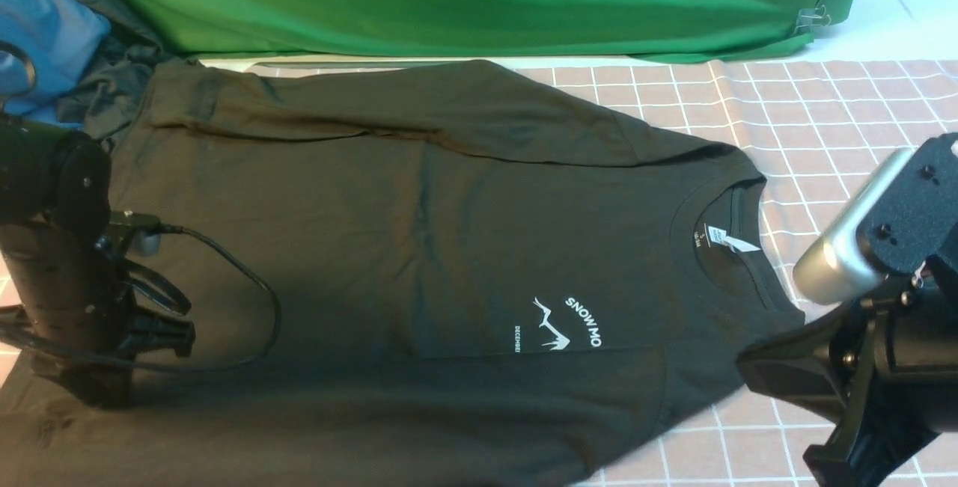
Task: Fold a long-sleeved shirt over a pink coffee tablecloth.
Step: 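Reach out and grasp the dark shirt lying flat on the table, then grab the side of the black shirt and fold it inward, then grab the top left corner of the dark shirt with the left gripper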
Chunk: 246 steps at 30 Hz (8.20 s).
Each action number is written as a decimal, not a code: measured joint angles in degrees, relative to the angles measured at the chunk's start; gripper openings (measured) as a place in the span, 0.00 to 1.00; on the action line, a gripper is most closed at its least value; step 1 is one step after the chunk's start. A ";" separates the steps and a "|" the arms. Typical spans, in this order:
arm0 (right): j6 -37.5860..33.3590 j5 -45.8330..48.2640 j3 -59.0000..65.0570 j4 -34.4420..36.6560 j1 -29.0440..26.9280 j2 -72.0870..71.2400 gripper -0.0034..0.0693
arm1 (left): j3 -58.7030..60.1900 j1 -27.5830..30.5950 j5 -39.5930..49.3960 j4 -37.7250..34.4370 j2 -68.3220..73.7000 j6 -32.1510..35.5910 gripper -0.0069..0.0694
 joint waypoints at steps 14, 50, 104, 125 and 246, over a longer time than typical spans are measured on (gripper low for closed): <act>-8.16 22.84 -32.03 2.08 0.82 19.82 0.10 | -3.92 0.00 -0.69 -16.41 -26.23 -3.85 0.11; -18.17 21.67 -85.61 3.18 20.16 73.54 0.42 | 1.71 0.00 -2.29 -5.64 -88.90 -21.96 0.11; -17.22 6.75 -86.12 1.05 19.84 86.40 0.11 | 4.99 0.00 4.25 1.94 -91.68 -21.15 0.11; -11.65 10.61 -90.69 1.37 19.41 84.01 0.83 | 4.99 0.00 5.04 2.95 -91.68 -19.83 0.11; -3.15 21.24 -32.52 -4.80 0.66 20.12 0.10 | -22.90 11.94 1.29 -31.43 -1.55 7.19 0.13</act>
